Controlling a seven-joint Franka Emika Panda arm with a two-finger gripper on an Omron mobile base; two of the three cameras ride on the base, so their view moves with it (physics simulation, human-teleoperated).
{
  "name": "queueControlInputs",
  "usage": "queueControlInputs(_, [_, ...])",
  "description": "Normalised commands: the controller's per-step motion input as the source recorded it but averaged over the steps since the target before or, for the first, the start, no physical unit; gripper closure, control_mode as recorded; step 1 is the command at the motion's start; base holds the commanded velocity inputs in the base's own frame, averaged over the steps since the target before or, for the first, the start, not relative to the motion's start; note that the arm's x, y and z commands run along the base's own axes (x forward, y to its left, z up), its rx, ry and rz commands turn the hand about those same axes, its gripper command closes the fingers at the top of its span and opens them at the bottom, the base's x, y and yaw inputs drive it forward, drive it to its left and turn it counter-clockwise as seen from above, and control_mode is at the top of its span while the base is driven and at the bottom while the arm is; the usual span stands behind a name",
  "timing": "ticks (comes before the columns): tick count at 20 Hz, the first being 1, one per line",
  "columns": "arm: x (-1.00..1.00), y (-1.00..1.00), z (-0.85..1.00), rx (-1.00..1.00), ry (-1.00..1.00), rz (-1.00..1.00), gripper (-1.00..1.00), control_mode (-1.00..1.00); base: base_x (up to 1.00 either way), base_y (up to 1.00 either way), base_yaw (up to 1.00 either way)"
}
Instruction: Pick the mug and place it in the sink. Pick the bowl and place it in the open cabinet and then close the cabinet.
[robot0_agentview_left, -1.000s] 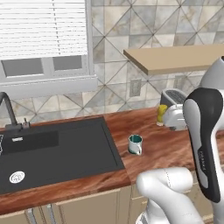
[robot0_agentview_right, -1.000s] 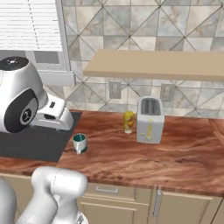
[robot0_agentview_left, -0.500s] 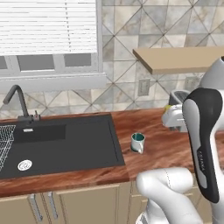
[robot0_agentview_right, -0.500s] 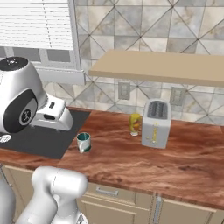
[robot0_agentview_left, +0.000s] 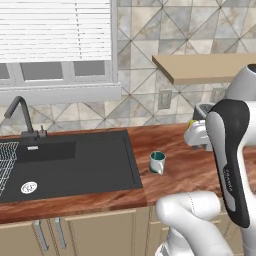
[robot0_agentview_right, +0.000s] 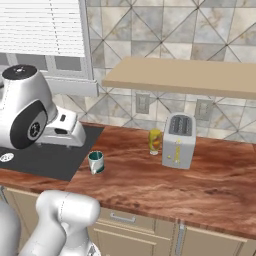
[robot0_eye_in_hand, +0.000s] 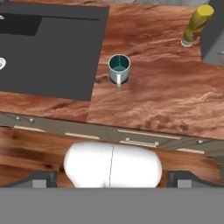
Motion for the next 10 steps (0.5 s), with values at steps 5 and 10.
queueControlInputs(5, [0.00, 0.01, -0.25, -0.10, 0.00, 0.00, -1.00, -1.00, 0.00, 0.00, 0.00])
queueControlInputs(10, [0.00, 0.00, -0.32, -0.06, 0.00, 0.00, -1.00, -1.00, 0.00, 0.00, 0.00])
